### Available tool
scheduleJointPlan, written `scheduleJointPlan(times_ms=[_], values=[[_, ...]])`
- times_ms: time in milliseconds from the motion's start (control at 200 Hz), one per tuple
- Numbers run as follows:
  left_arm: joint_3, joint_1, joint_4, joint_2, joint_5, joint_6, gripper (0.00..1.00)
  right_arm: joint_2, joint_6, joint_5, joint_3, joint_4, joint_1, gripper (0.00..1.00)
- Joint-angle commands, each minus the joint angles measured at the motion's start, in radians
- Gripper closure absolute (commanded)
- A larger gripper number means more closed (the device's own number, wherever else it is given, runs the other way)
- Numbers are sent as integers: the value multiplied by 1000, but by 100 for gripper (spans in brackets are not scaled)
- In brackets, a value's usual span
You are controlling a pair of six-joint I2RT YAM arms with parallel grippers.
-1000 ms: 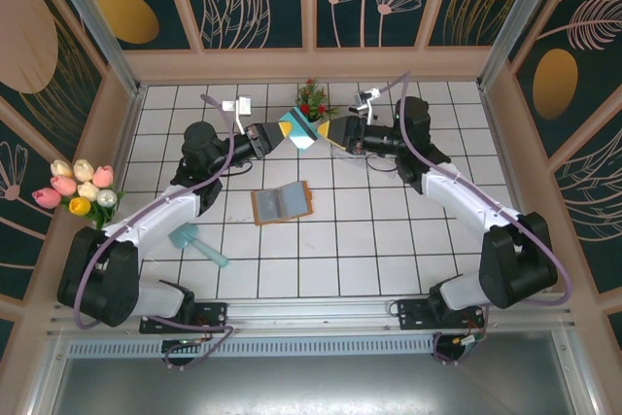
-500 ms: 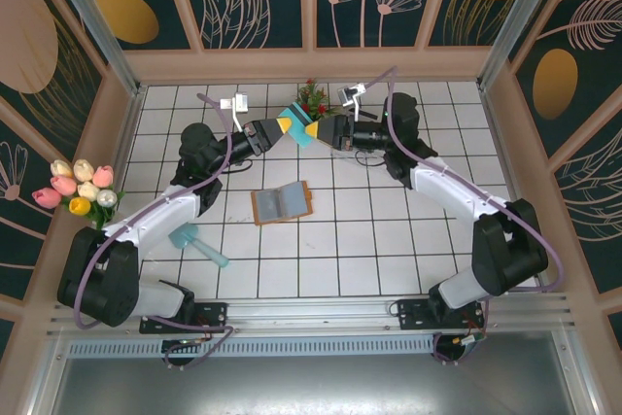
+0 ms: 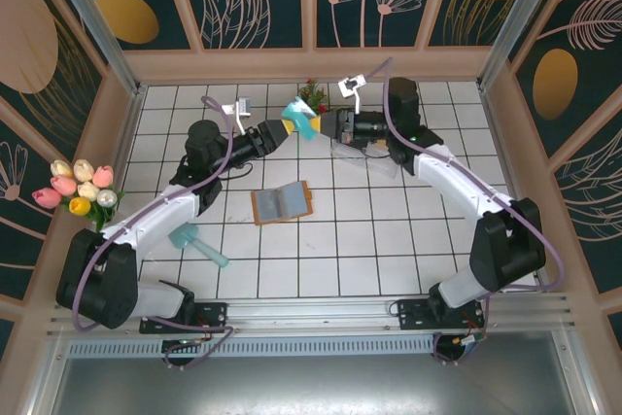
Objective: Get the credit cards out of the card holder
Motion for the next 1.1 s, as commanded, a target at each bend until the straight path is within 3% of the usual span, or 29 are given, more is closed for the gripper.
scheduleJointPlan(times_ms=[0,155,265,400,570,881,1096], values=[[46,-1,-325,-30,-178,121,18,-41,-451,142,28,-383,-63,100],[15,4,-403,-24,-265,140,12,-90,-778,297,41,-631,-158,100],[15,10,-406,-4,-262,141,11,-125,-937,473,-6,-677,-187,100],[24,13,-421,7,-268,171,7,-95,-1141,457,-22,-776,-251,100],[28,24,-480,7,-319,191,2,-65,-1167,481,-42,-690,-333,100],[34,35,-529,4,-347,200,2,81,-1267,457,12,-746,-342,100],[40,35,-560,2,-363,198,1,130,-1272,465,16,-640,-348,100]])
